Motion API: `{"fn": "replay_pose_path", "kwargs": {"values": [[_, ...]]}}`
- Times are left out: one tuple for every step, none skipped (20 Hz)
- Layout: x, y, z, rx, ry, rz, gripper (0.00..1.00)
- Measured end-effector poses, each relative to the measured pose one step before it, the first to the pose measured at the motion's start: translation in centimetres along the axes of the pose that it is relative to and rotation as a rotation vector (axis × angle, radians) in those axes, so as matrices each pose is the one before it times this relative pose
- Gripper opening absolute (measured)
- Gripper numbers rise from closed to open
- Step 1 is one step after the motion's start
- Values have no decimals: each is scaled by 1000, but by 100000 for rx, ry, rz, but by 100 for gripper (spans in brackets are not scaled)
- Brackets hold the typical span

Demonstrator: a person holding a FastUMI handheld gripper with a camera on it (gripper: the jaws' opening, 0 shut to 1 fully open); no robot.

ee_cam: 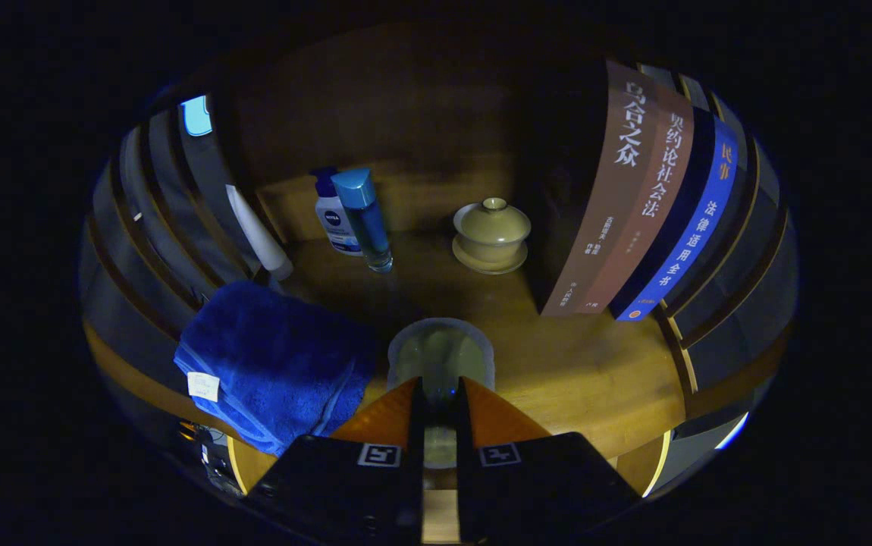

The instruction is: Pull open the drawer, take out the items inside it, and place them on the countertop above the cabinet.

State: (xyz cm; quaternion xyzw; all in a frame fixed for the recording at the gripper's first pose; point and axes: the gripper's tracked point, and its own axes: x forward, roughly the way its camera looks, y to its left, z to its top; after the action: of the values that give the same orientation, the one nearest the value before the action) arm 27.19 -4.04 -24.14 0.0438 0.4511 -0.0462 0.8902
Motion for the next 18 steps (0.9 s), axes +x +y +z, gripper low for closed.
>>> {"fn": "replay_pose_path", "kwargs": {"values": [[261, 125, 293, 768, -718, 985, 28], [-239, 9, 390, 250, -710, 183, 40], [23, 9, 73, 329, -693, 385, 51], [-213, -7, 318, 493, -806, 121, 62], [-135, -32, 44, 439, -636, 261, 74], [-200, 133, 44, 405, -461, 970, 85], [-496, 41, 113, 161, -556, -28, 96], [-289, 17, -27, -42, -736, 251, 100], [-472, 118, -4, -93, -1168, 426, 100], [-586, 116, 126, 211, -1484, 511, 100], [-685, 98, 13, 319, -1443, 197, 100], [-696, 35, -125, 358, -1488, 450, 100], [-794, 99, -228, 330, -1529, 487, 100], [-652, 5, -222, 353, -1520, 375, 100], [-960, 42, -244, 619, -1918, 430, 100], [-802, 10, -219, 237, -1603, 177, 100], [-1072, 140, -349, -118, -1678, 264, 100], [-948, 79, -310, -351, -1851, 179, 100]]}}
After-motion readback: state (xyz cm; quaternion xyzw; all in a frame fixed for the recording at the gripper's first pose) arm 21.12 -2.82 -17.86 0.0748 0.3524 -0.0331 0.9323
